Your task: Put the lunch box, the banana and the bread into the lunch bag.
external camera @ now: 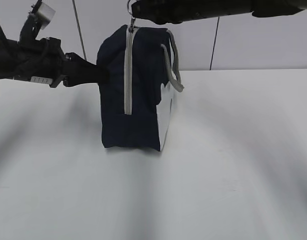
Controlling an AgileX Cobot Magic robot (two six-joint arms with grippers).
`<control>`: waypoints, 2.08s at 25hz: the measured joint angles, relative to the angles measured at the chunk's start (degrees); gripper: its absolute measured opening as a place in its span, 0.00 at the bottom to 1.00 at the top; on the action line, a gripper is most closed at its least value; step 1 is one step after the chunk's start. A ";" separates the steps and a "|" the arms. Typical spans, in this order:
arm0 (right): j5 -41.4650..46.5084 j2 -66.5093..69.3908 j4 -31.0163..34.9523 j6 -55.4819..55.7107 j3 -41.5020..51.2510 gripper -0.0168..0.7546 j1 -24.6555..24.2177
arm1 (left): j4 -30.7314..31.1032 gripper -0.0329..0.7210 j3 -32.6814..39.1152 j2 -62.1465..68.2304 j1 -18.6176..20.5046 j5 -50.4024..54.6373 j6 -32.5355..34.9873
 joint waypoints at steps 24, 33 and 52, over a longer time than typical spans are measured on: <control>-0.90 9.32 -0.18 6.19 -9.09 0.00 -3.73 | 4.71 0.05 0.00 0.00 0.00 2.48 -0.19; -7.68 14.70 -4.99 11.66 -17.78 0.00 -6.59 | 5.23 0.05 0.00 0.00 0.00 3.82 -0.23; -15.42 30.08 -7.26 20.53 -38.51 0.00 -9.39 | 7.69 0.05 0.00 0.00 0.05 6.22 -0.23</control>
